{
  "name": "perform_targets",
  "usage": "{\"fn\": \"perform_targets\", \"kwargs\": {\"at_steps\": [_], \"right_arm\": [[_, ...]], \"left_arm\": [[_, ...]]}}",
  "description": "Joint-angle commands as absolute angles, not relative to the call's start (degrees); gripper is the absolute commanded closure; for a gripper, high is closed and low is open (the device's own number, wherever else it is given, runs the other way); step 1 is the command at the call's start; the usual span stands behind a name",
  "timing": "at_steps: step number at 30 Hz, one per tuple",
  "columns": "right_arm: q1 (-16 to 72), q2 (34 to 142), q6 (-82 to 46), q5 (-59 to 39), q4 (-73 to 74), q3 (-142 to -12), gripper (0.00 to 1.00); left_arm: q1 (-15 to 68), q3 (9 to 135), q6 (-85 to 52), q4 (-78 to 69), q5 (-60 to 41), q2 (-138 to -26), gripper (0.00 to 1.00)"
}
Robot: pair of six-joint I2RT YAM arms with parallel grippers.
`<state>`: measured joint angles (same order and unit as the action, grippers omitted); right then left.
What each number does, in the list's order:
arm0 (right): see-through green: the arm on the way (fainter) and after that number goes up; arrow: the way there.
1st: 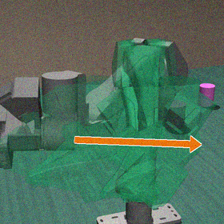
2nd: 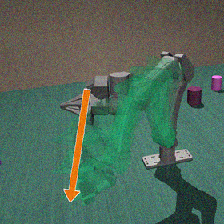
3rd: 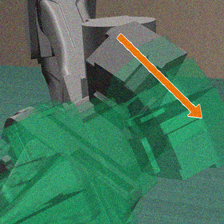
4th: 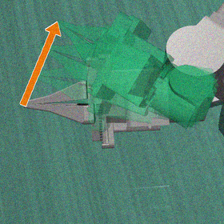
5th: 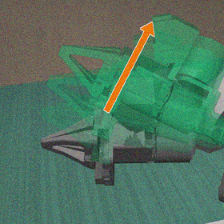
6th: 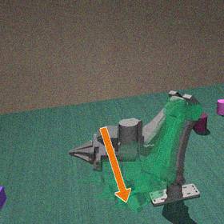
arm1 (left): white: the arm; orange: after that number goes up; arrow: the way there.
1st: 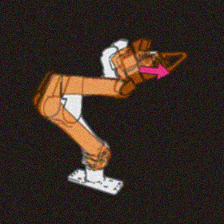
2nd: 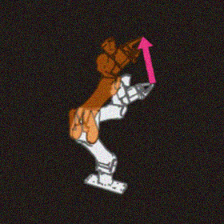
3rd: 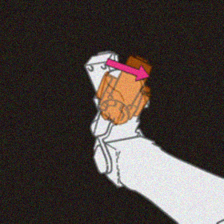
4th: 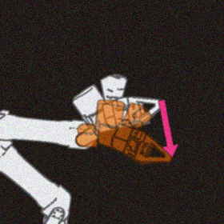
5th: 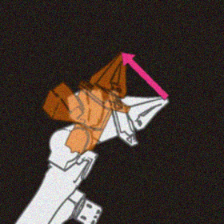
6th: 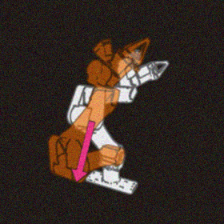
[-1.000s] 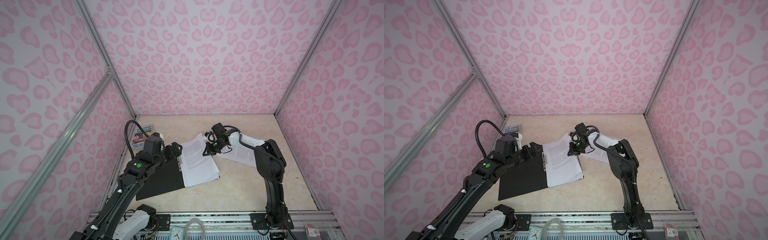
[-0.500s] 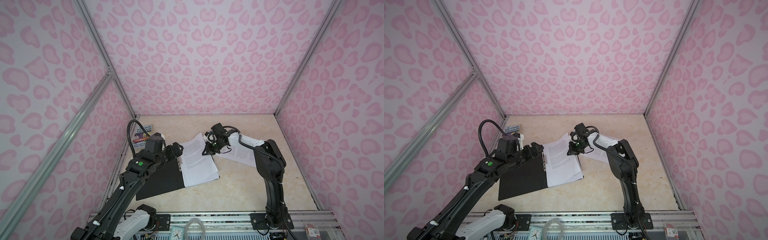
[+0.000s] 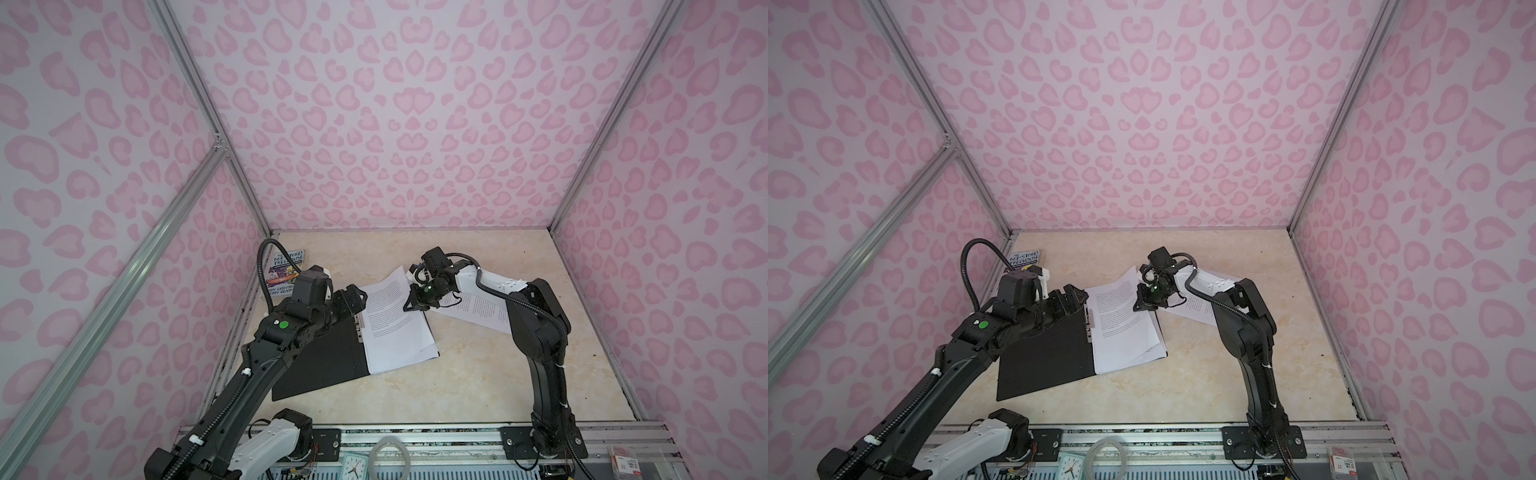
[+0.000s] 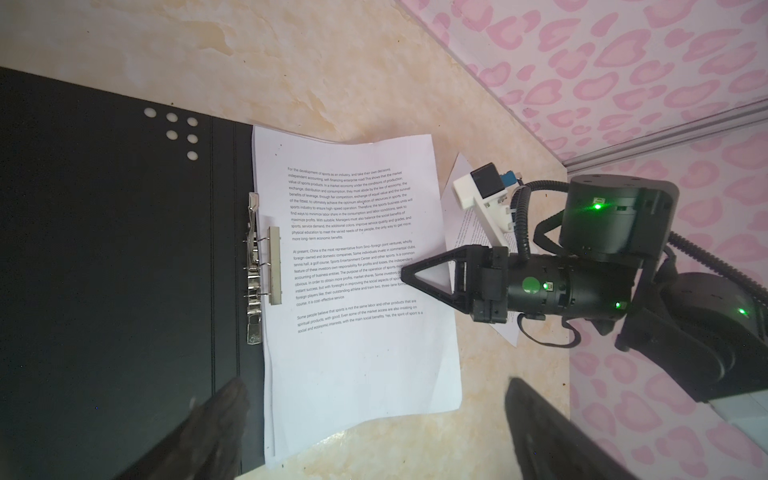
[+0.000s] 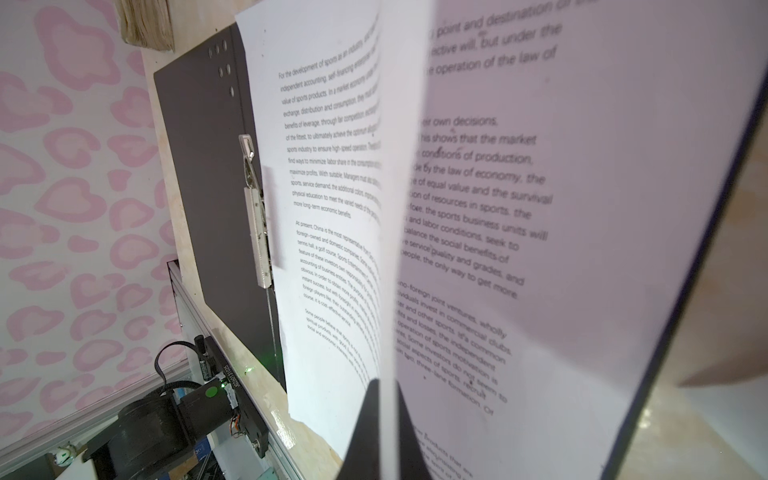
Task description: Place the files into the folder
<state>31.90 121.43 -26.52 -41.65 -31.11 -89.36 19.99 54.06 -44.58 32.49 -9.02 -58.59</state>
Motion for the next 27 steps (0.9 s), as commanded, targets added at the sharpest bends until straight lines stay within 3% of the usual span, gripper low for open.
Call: {"fn": "perform_targets", "kwargs": {"at_steps": [1,13,27], "right_arm": [[32.1,122.1,-26.4,-41.9,-30.6,-89.0,1.0],[32.2,122.2,-26.2,-41.7,-31.2,-89.2,1.0],[32.2,120.9,-25.8,-39.8,-32.0,-88.7,0.67]], "left_arm": [[20.0,54.4,-44.3,30.8,-9.1,-58.8,0.03],[20.0,54.1,-44.4,30.8,-8.8,-58.6,0.03],[20.0,54.1,-44.6,30.8,-8.7,-58.6,0.03]]}}
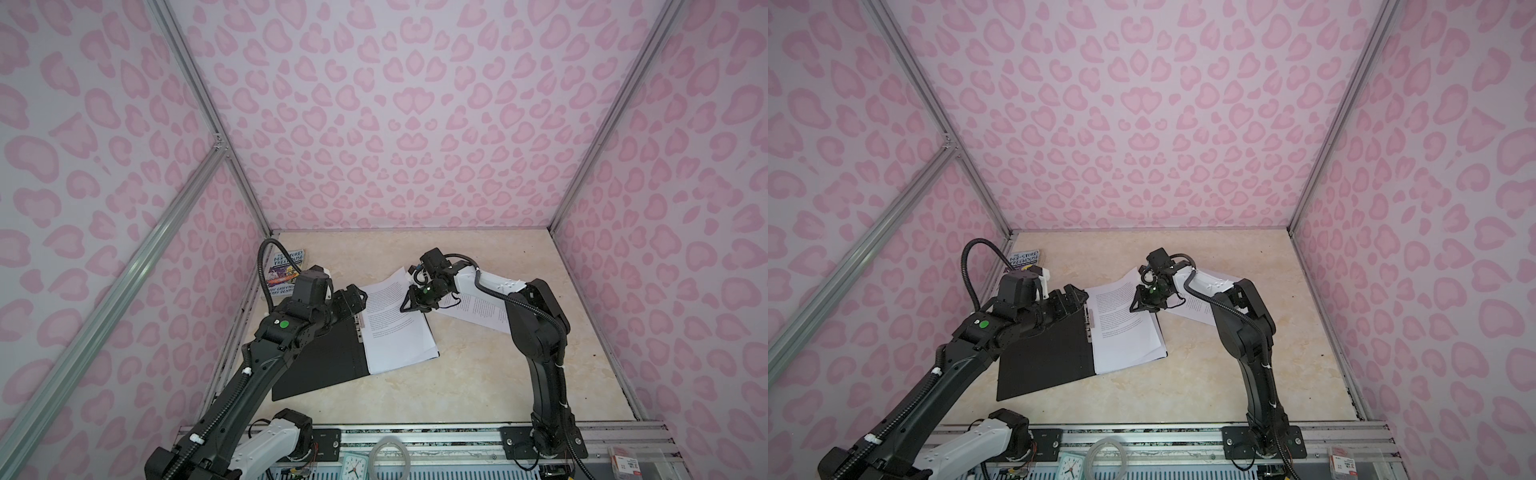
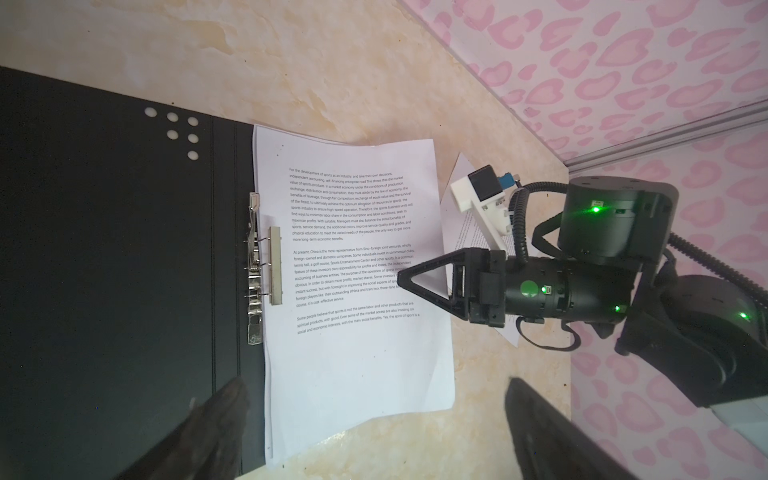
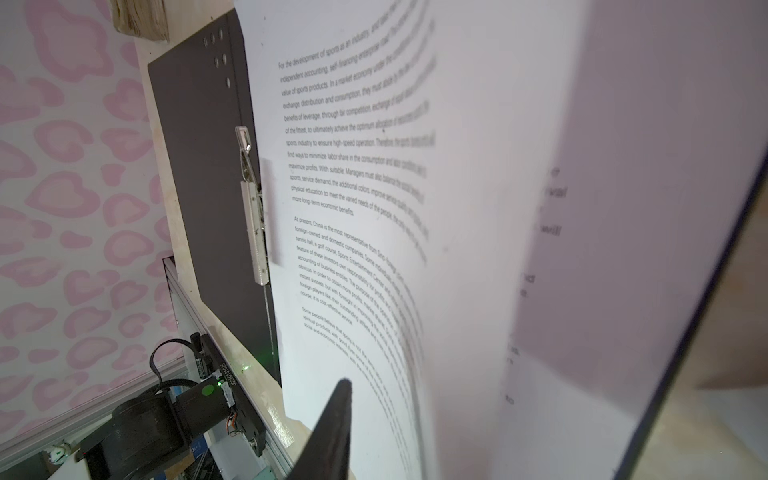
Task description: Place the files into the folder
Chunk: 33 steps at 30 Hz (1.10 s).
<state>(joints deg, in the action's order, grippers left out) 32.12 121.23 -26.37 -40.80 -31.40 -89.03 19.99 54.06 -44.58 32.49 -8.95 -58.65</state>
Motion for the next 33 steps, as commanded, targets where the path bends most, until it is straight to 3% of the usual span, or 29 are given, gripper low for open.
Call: {"fn": "perform_targets", "kwargs": {"at_steps": [1,9,16,21,33], "right_arm": [[32.2,120.9,-25.6,-39.7,-32.4,-88.8,0.65],[31.1,119.3,-24.7,-34.6,-36.0,-88.4,0.47],[23.4,112.6,-25.3,-25.3,-39.9,-83.2,0.29],[18.3,113.0,-26.3,-24.0,-40.4,-83.7,0.28],[21.2,124.5,-30.0,-27.4,-37.3,-94.9,0.27]], "left_arm": [[20.0,54.1,-44.6,30.7,-8.8,-58.7,0.03],[20.0,54.4,-44.4,30.7,-8.6,-58.6,0.03],[20.0,54.4,-43.6,30.8,-8.3,-58.0,0.03],[20.0,54.9,-43.8,30.2,-9.7,-59.7,0.03],[20.0,57.5,-44.8,28.1,-13.8,-64.6,0.03]]}}
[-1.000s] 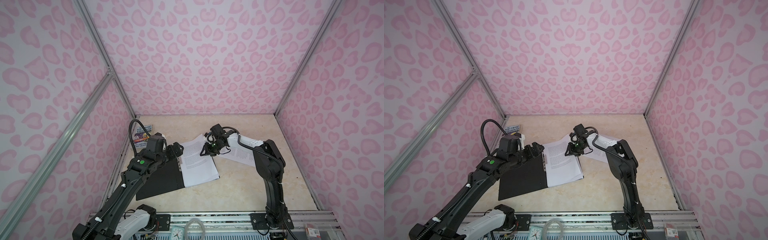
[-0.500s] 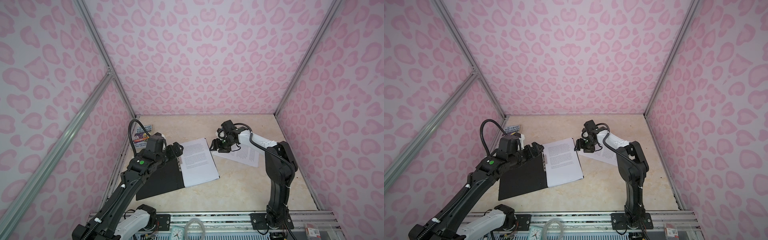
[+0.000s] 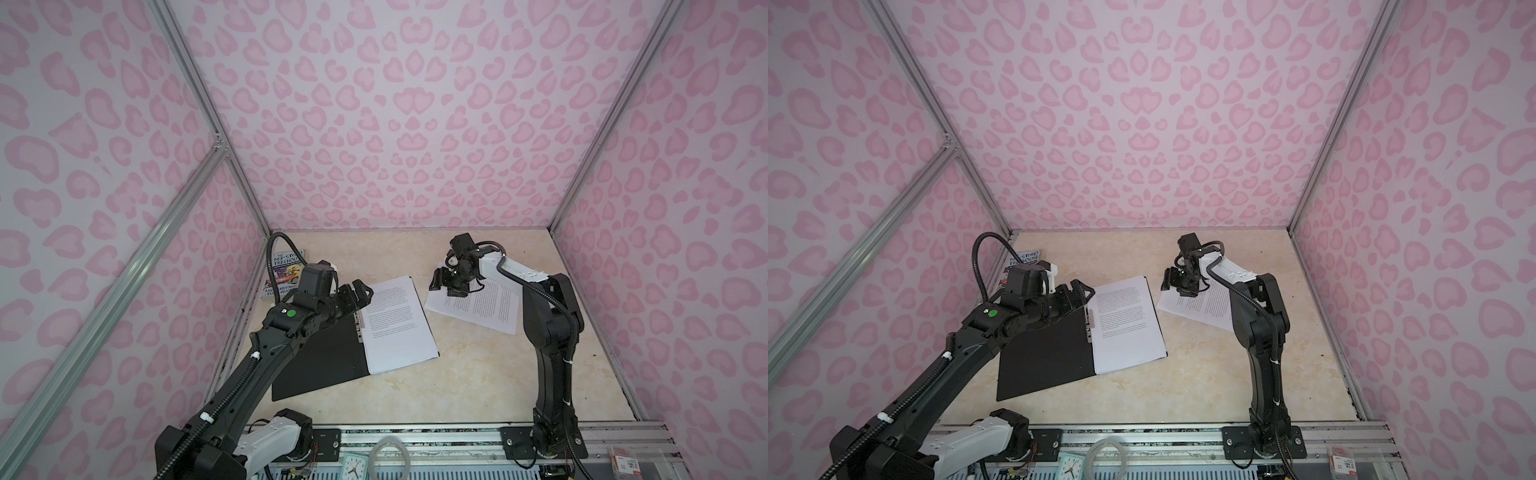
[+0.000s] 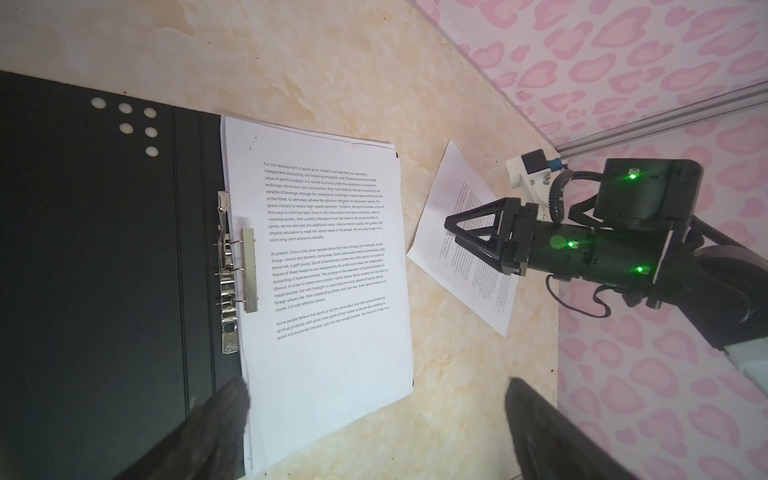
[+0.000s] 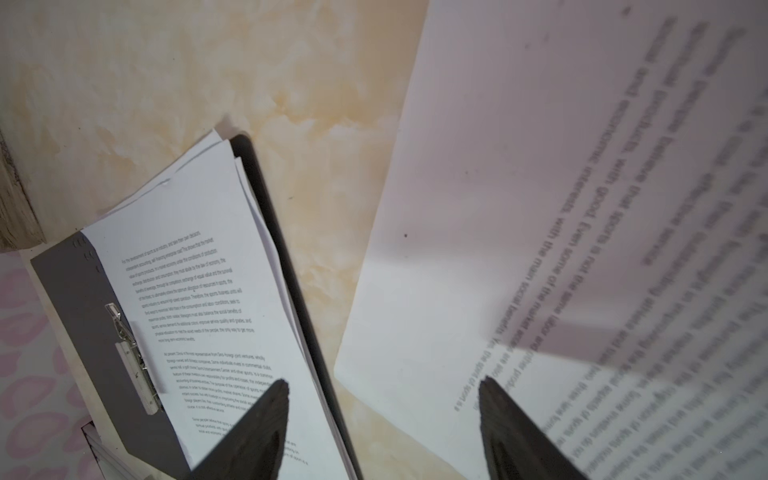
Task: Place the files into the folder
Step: 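Release the sheet and move the right gripper to the loose sheet while the left rises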
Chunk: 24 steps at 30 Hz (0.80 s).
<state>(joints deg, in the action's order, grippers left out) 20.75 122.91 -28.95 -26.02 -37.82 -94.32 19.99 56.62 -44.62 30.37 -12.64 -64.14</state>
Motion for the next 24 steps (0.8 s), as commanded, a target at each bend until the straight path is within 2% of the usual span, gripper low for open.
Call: {"fn": "perform_targets", "kwargs": {"at_steps": [1,6,10,15,18,24], "right_arm": [[21.6,124.8,-29.8,-27.3,-37.3,-94.9,0.27],[21.8,123.0,-29.7,-28.2,-35.3,-88.7,0.27],[20.1,117.6,-29.2,-30.1,-32.3,-77.6,0.27],[14.6,107.8,-27.6,-32.5,-32.3,-63.9,0.27],[8.3,101.5,-27.5,-34.4,-33.0,-56.9,0.27],[-0.7,96.2,-27.6,-30.0,-36.0,-59.1,0.27]], "left_arm": [[20.0,57.6,-44.9,27.9,-13.9,-64.8,0.03],[20.0,58.2,-45.0,27.7,-14.8,-66.0,0.03],[20.0,58.7,-44.9,27.4,-16.1,-67.1,0.03],[20.3,60.2,-44.0,27.4,-17.4,-69.1,0.03],[21.0,61.0,-43.5,27.0,-18.4,-70.4,0.03],[24.4,63.4,-41.9,26.7,-19.8,-74.1,0.03]]}}
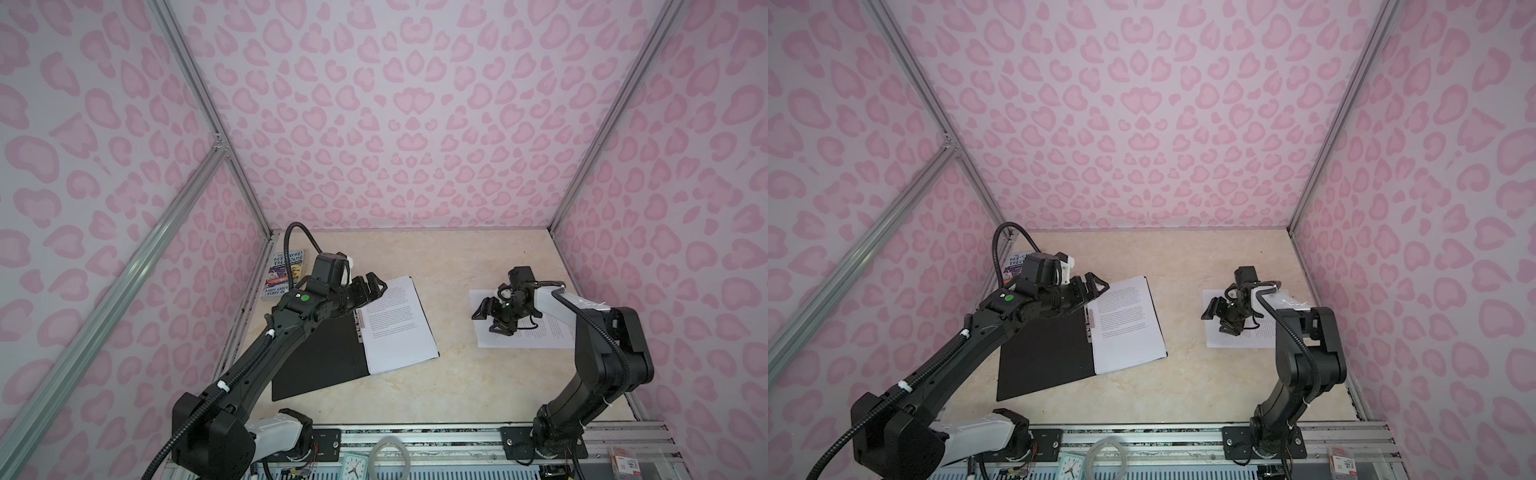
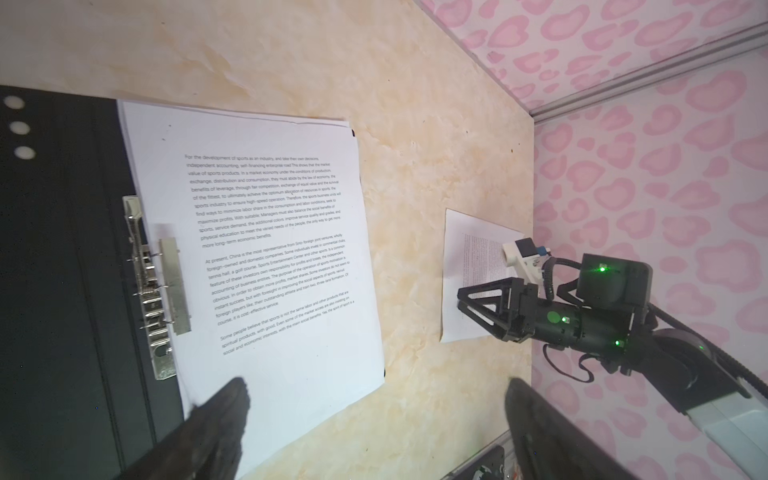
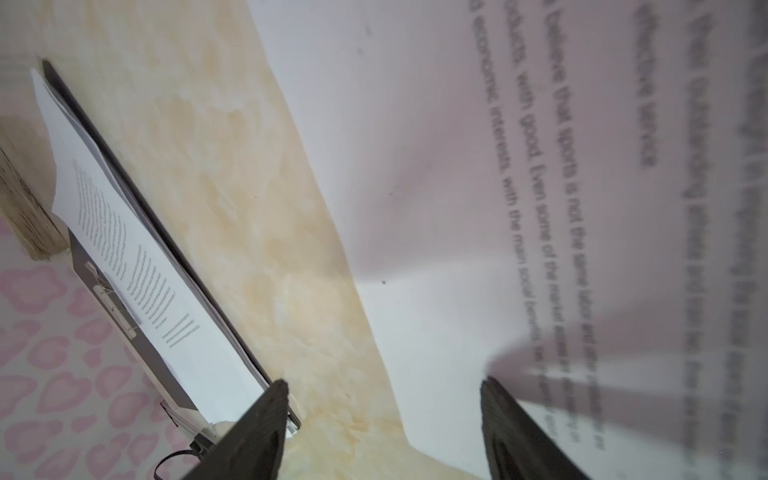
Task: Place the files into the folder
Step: 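Release the sheet and move the right gripper to the loose sheet while the left rises, then grasp the edge of the loose printed sheet with the right gripper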
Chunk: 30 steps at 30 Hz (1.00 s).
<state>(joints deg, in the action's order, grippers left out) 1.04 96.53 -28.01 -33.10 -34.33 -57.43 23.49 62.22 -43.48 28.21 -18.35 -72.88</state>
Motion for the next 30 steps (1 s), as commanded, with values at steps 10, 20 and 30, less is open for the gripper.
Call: {"fn": "perform_targets", "kwargs": {"at_steps": [10,20,30], "right_arm": [[-14.7,104.6,-33.4,-18.3,-32.5,-70.0,0.26],[-16.7,118.3,-26.1,-19.8,-38.9,-84.6,0.26],[-5.6,118.6,-26.0,-28.1,-34.5,-78.7,0.27]], "left_arm": [[29.4,66.5,-41.9,26.5,-20.5,-77.4,0.03],[30.1,65.0,-42.1,26.5,-20.6,-75.9,0.03],[30.3,67.1,-41.3,26.6,-22.9,-79.2,0.03]]}}
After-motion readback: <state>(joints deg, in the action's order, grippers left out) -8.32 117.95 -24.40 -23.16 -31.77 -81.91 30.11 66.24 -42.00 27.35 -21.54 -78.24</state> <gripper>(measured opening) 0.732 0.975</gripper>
